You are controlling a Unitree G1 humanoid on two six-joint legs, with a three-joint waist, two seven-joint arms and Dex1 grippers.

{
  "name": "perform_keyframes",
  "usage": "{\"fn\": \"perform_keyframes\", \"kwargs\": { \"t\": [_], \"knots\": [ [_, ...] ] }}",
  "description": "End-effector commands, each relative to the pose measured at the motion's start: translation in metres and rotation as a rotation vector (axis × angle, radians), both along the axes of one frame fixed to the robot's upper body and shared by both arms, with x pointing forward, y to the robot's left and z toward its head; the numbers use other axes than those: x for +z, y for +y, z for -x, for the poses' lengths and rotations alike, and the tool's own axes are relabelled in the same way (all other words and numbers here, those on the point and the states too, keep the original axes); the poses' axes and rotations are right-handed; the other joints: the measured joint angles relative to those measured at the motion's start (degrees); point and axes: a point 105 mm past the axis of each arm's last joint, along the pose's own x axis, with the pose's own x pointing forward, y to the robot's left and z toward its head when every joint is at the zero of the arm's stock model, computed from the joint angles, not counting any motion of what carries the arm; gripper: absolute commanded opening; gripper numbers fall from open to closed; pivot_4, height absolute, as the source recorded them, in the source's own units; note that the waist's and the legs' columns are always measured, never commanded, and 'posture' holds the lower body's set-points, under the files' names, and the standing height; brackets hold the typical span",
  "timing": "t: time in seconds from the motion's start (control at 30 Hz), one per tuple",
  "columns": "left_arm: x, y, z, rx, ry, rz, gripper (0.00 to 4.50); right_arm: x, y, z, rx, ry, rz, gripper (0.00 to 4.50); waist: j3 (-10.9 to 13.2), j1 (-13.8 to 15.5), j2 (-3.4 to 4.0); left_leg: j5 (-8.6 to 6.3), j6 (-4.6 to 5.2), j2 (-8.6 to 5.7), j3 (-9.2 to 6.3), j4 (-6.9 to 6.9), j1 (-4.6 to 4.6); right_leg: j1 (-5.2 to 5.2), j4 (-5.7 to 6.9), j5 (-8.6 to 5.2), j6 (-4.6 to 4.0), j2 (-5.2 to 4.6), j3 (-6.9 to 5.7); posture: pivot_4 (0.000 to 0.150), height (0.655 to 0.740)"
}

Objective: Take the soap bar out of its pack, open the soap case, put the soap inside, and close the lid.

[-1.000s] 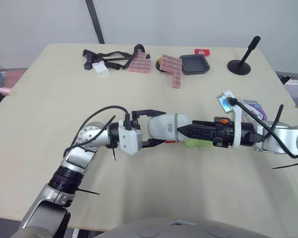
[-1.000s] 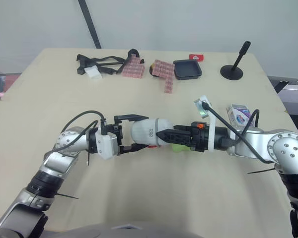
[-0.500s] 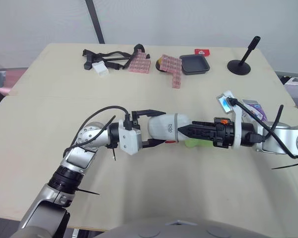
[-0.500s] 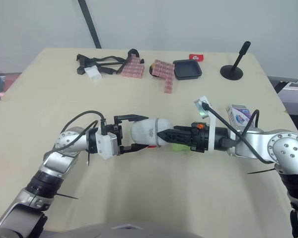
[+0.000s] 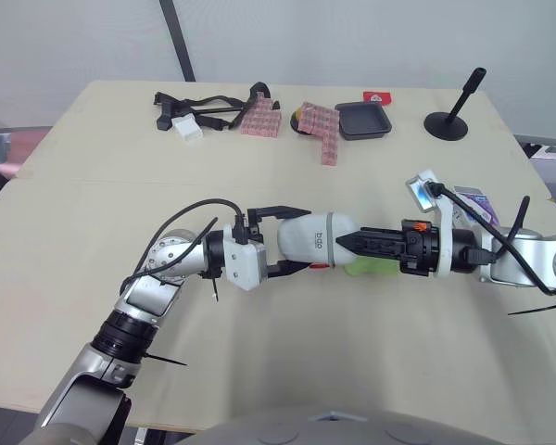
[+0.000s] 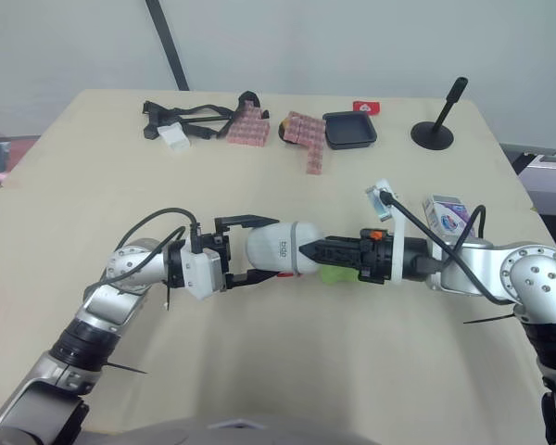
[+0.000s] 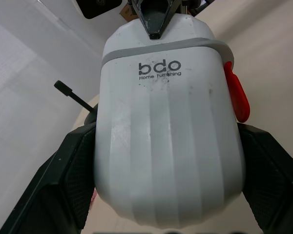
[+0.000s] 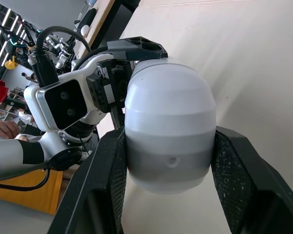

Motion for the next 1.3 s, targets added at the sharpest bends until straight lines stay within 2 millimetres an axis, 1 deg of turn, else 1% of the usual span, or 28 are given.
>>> {"fn": "perform_keyframes", "kwargs": {
  "t": [0.03, 0.37, 0.43, 0.5, 1.3],
  "knots": [
    [0.01, -0.003, 0.0, -0.005, -0.036, 0.035, 3.48, 0.01, 0.005, 0.008, 0.044, -0.011, -0.047, 1.98, 0.0, 0.0, 0.0, 0.0, 0.0, 0.0, 0.0, 0.0, 0.0, 0.0, 0.0, 0.0, 0.0, 0.0, 0.0, 0.15, 0.7374],
    [0.01, -0.003, 0.0, -0.005, -0.036, 0.035, 3.48, 0.01, 0.005, 0.008, 0.043, -0.01, -0.047, 1.98, 0.0, 0.0, 0.0, 0.0, 0.0, 0.0, 0.0, 0.0, 0.0, 0.0, -0.01, 0.0, 0.0, 0.0, 0.0, 0.15, 0.7374],
    [0.011, -0.003, 0.0, -0.001, -0.035, 0.035, 3.48, 0.021, 0.003, 0.016, 0.113, -0.012, -0.132, 1.98, 0.0, 0.0, 0.0, 0.0, 0.0, 0.0, 0.0, 0.0, -0.01, 0.0, -0.01, 0.0, 0.0, 0.0, -0.01, 0.15, 0.7374],
    [0.011, -0.003, -0.001, 0.001, -0.035, 0.035, 3.48, 0.027, 0.001, 0.02, 0.146, -0.011, -0.175, 1.98, 0.0, 0.1, 0.0, 0.0, 0.0, 0.0, 0.0, 0.0, -0.04, 0.0, -0.03, 0.0, 0.0, -0.01, -0.02, 0.15, 0.7374],
    [0.011, -0.002, -0.001, 0.001, -0.036, 0.036, 3.48, 0.028, -0.001, 0.02, 0.156, -0.006, -0.185, 1.98, 0.0, 0.0, 0.0, 0.0, 0.0, 0.02, 0.0, 0.0, -0.04, 0.01, -0.03, -0.01, 0.0, 0.0, -0.05, 0.15, 0.7374]
  ]
}}
